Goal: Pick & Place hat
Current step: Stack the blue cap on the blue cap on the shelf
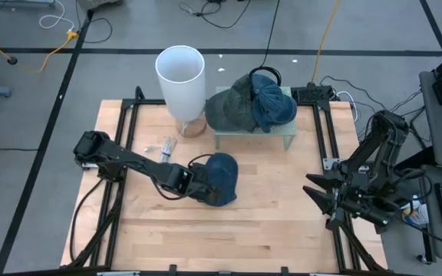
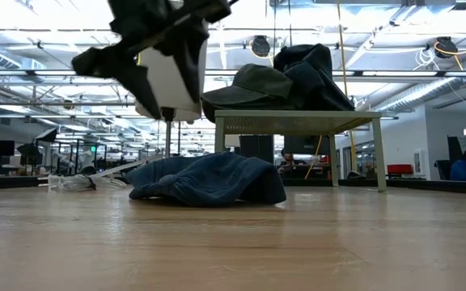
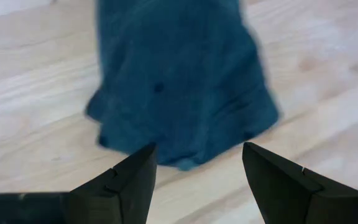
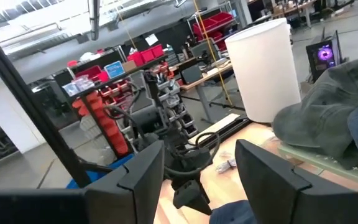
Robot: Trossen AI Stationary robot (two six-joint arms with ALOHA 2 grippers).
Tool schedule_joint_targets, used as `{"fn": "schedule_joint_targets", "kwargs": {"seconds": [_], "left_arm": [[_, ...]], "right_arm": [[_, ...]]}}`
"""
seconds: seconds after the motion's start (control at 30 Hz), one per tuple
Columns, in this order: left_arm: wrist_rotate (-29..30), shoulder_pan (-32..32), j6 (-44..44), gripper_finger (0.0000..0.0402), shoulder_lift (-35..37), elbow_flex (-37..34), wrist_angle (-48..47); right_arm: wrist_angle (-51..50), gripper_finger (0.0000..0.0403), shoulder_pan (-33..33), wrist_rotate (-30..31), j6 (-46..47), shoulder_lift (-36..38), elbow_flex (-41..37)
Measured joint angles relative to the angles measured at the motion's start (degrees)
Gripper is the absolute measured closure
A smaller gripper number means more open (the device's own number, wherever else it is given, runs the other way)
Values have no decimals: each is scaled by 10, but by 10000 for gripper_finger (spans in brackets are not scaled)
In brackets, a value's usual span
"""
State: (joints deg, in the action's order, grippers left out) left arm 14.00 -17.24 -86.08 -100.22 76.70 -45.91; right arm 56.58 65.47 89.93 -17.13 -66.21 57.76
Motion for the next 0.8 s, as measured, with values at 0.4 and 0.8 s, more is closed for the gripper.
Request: {"fn": "schedule_joint_targets", "kwargs": {"seconds": [0.4, 0.8], "left_arm": [[0, 0, -13, 161, -17, -22, 37], [-27, -9, -12, 161, -95, -22, 115]], "right_arm": [[-1, 194, 14, 0, 84, -2, -48], [6, 191, 14, -1, 170, 0, -104]]}}
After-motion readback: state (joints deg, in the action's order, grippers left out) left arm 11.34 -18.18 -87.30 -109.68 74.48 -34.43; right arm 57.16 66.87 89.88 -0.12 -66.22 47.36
